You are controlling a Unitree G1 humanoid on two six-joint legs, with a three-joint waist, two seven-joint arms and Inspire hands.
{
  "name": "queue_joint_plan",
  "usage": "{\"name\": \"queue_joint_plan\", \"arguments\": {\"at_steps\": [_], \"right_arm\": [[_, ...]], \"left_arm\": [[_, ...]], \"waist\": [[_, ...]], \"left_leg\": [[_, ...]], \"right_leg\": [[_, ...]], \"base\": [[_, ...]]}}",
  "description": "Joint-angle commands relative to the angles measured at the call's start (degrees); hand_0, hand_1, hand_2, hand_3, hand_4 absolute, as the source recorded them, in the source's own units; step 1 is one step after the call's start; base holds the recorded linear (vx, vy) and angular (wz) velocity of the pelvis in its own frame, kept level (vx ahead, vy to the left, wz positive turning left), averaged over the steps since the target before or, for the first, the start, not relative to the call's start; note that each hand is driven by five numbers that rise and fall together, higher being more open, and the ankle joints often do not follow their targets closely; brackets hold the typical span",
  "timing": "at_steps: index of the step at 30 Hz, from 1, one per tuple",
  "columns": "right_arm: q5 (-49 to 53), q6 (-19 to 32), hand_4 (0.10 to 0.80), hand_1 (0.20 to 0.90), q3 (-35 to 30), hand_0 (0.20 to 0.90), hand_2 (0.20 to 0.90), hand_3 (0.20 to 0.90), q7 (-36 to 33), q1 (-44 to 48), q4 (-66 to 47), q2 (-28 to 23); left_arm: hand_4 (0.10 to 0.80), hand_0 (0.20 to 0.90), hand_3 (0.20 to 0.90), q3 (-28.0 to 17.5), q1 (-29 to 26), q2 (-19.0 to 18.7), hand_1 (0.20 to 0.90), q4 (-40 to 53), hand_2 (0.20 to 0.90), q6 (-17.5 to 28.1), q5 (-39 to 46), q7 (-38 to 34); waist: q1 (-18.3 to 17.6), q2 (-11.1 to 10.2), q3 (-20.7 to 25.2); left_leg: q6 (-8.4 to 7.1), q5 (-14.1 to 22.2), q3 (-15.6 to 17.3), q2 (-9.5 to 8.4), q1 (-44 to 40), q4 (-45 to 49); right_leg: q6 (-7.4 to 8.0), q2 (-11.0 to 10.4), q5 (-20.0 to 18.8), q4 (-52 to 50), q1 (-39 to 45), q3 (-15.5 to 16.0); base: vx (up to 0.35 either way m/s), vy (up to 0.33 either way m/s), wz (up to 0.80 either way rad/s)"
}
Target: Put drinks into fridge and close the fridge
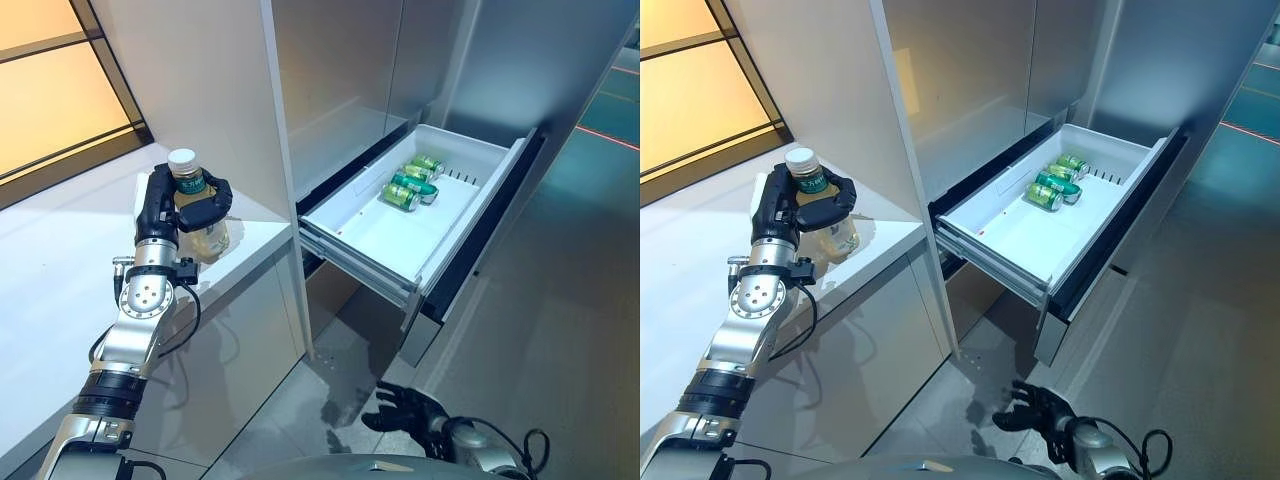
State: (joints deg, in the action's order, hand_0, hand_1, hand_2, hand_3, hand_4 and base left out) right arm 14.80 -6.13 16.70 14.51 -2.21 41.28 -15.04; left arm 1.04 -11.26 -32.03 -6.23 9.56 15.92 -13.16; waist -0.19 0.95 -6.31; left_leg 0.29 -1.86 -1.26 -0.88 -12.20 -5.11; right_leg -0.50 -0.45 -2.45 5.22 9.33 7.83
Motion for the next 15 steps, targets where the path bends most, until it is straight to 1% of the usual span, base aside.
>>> {"name": "queue_joint_plan", "arguments": {"at_steps": [1, 2, 4, 6, 7, 12, 14, 15], "right_arm": [[4.7, 3.3, 0.800, 0.900, 0.8, 0.900, 0.900, 0.900, 3.6, 3.9, -11.0, 0.0], [5.1, 2.2, 0.800, 0.900, 1.0, 0.900, 0.900, 0.900, 4.2, 3.8, -14.4, 0.1], [5.9, 2.0, 0.800, 0.900, 1.0, 0.900, 0.900, 0.900, 6.4, 4.0, -19.6, 0.2], [6.9, 1.1, 0.800, 0.900, 0.4, 0.900, 0.900, 0.900, 8.5, 4.6, -23.8, -0.8], [7.6, 1.5, 0.800, 0.900, 0.0, 0.900, 0.900, 0.900, 10.1, 5.1, -25.9, -1.5], [10.2, 0.2, 0.800, 0.900, -2.1, 0.900, 0.900, 0.900, 13.1, 7.3, -36.8, -4.9], [10.9, 0.9, 0.800, 0.900, -2.9, 0.900, 0.900, 0.900, 14.2, 8.7, -41.1, -6.4], [11.9, 0.4, 0.800, 0.900, -3.3, 0.900, 0.900, 0.900, 14.1, 9.5, -43.4, -7.2]], "left_arm": [[0.100, 0.300, 0.200, -0.4, -8.5, -0.4, 0.300, 2.9, 0.300, 14.3, 7.0, 0.7], [0.100, 0.300, 0.200, -0.5, -8.1, 0.6, 0.300, 3.9, 0.300, 15.5, 8.4, 1.4], [0.100, 0.300, 0.200, -0.5, -7.2, 2.5, 0.300, 6.8, 0.300, 17.7, 10.4, 3.0], [0.100, 0.300, 0.200, -0.8, -6.8, 3.4, 0.300, 9.6, 0.300, 19.0, 11.4, 4.5], [0.100, 0.300, 0.200, -0.8, -6.7, 3.7, 0.300, 11.1, 0.300, 20.4, 12.0, 5.9], [0.100, 0.300, 0.200, -0.9, -6.0, 3.8, 0.300, 17.9, 0.300, 20.9, 16.0, 13.2], [0.100, 0.300, 0.200, -0.6, -5.8, 3.7, 0.300, 20.0, 0.300, 20.6, 18.6, 17.8], [0.100, 0.300, 0.200, -0.3, -5.5, 3.8, 0.300, 20.8, 0.300, 20.4, 19.4, 20.0]], "waist": [[-0.7, 0.2, 1.5], [-0.7, 0.0, 1.5], [-0.7, -0.3, 1.4], [-0.6, -0.5, 1.2], [-0.5, -0.6, 1.2], [-0.2, -1.0, 1.3], [0.0, -1.1, 1.3], [0.1, -1.1, 1.4]], "left_leg": [[0.90, 5.5, 0.4, -1.59, 1.4, 1.6], [0.87, 5.4, 0.3, -1.59, 1.4, 1.6], [0.88, 5.2, 0.1, -1.60, 1.6, 1.5], [0.92, 5.0, 0.0, -1.64, 1.7, 1.5], [0.95, 4.9, 0.0, -1.68, 1.8, 1.4], [1.10, 4.7, 0.0, -1.66, 2.2, 1.3], [1.20, 4.7, 0.0, -1.68, 2.4, 1.3], [1.22, 4.8, 0.0, -1.70, 2.4, 1.4]], "right_leg": [[2.26, 1.0, 10.2, -9.1, -0.5, -0.6], [2.26, 1.0, 10.2, -9.2, -0.5, -0.6], [2.22, 1.0, 10.2, -9.3, -0.7, -0.6], [2.19, 1.0, 10.2, -9.4, -0.8, -0.5], [2.20, 1.0, 10.2, -9.4, -0.9, -0.5], [2.28, 0.9, 10.1, -9.4, -1.4, -0.5], [2.31, 0.9, 10.0, -9.3, -1.5, -0.6], [2.28, 0.9, 9.9, -9.3, -1.6, -0.6]], "base": [[0.000, 0.000, 0.00], [-0.034, -0.014, 0.00], [-0.037, -0.010, 0.00], [-0.041, 0.000, -0.01], [-0.041, 0.005, -0.02], [-0.042, -0.001, -0.01], [-0.047, -0.005, 0.00], [-0.031, -0.006, 0.00]]}}
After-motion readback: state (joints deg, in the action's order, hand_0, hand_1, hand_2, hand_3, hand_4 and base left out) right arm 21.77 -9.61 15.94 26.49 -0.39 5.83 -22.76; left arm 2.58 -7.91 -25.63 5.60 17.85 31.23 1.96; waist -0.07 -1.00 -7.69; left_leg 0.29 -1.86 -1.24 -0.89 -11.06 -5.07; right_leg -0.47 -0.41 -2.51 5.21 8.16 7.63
